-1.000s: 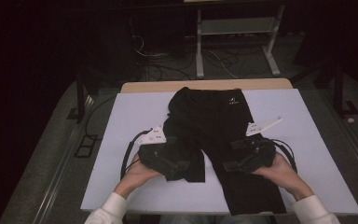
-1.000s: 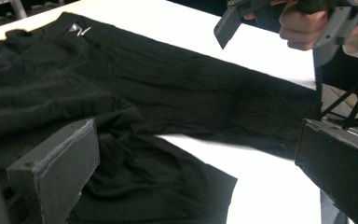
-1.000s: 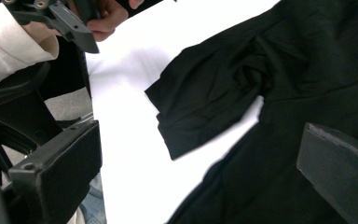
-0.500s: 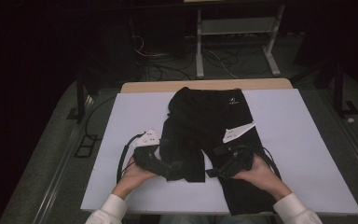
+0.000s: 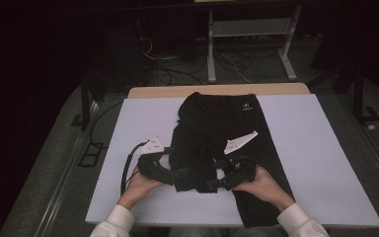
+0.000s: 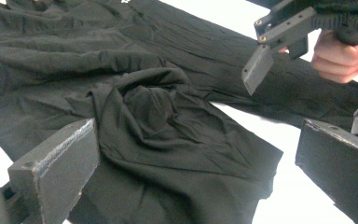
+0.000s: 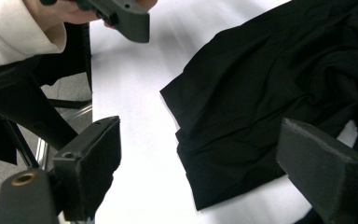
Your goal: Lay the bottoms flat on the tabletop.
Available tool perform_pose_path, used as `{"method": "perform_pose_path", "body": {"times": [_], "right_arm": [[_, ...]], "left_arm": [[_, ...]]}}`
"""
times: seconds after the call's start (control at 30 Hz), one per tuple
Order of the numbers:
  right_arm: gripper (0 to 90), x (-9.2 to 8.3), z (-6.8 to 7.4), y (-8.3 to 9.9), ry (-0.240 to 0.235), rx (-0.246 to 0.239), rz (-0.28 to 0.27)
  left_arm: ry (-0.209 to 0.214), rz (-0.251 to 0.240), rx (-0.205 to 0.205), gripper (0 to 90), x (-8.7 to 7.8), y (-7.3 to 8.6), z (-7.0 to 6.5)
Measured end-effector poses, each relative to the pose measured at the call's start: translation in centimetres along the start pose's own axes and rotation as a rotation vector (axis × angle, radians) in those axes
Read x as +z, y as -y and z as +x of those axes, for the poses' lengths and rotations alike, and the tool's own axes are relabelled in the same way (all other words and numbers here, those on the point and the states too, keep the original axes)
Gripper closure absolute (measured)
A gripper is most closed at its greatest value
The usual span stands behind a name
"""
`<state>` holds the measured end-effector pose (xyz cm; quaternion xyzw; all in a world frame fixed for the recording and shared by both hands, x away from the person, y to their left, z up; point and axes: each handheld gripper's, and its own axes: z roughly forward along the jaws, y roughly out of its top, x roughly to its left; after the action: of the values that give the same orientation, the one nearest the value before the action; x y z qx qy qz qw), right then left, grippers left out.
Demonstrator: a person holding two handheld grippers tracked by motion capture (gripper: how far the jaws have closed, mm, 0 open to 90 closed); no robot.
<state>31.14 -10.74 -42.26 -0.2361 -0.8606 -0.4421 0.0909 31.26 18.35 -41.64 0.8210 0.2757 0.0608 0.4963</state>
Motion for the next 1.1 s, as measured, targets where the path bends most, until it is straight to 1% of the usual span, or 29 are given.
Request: {"method": "perform_pose_path", "body": {"times": [0.13,0.27,0.47,0.6,0.73,0.83,1.0,1.1], "right_arm": [[18.3,0.7,0.0,0.0,-0.008,-0.001,0.008],[28.9,1.6,0.2,0.1,-0.014,-0.013,0.025],[44.0,2.9,0.6,0.1,0.001,-0.029,0.059],[50.6,3.8,0.6,0.2,0.024,-0.036,0.078],[52.8,4.5,0.7,0.4,0.055,-0.051,0.096],[54.5,4.9,0.9,0.5,0.083,-0.072,0.111],[58.5,5.0,1.1,0.8,0.117,-0.095,0.107],[61.1,4.9,1.2,1.0,0.142,-0.129,0.11]], "left_arm": [[-0.015,0.007,-0.011,0.0,-0.1,0.3,0.4],[-0.02,0.011,-0.017,0.0,0.0,0.6,0.6],[-0.021,0.019,-0.016,0.0,0.0,0.8,0.5],[-0.02,0.028,-0.014,0.0,0.2,0.9,0.4],[-0.017,0.031,-0.013,0.0,0.2,0.9,0.4],[-0.016,0.031,-0.013,0.0,0.2,0.9,0.4],[-0.017,0.032,-0.014,0.0,0.2,1.0,0.4],[-0.018,0.029,-0.014,0.0,0.2,1.0,0.4]]}}
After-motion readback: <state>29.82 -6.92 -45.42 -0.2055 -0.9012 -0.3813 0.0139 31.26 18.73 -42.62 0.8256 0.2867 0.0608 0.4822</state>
